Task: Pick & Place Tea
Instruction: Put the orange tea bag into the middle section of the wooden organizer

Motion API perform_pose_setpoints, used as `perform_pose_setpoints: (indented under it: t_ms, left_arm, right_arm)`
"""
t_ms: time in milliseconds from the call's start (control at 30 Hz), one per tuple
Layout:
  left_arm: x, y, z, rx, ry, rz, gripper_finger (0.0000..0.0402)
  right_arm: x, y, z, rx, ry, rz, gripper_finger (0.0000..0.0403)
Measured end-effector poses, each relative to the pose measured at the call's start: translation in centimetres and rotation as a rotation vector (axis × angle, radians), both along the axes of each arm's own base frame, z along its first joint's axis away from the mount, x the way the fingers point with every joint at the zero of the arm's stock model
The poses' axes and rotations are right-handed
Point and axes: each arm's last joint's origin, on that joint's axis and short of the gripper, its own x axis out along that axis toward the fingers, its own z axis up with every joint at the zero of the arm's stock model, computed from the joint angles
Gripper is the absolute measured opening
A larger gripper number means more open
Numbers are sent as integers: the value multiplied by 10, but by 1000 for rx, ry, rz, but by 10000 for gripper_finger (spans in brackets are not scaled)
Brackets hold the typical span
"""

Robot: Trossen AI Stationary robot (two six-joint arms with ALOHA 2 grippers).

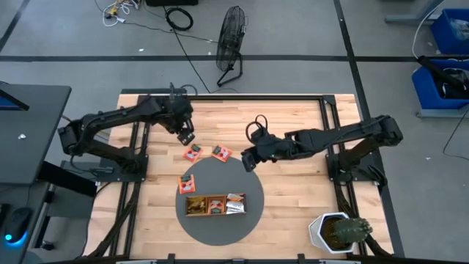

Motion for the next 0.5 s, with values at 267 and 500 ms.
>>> perform_pose_setpoints:
  t_ms: [267,500]
  left_arm:
    - [-12,-13,-51,-101,24,72,209]
    - [-4,-25,-61,-150,-62,165,209]
  right_arm:
    - [1,-14,0,11,4,-30,100]
    - [2,-25,0,-24,24,25,100]
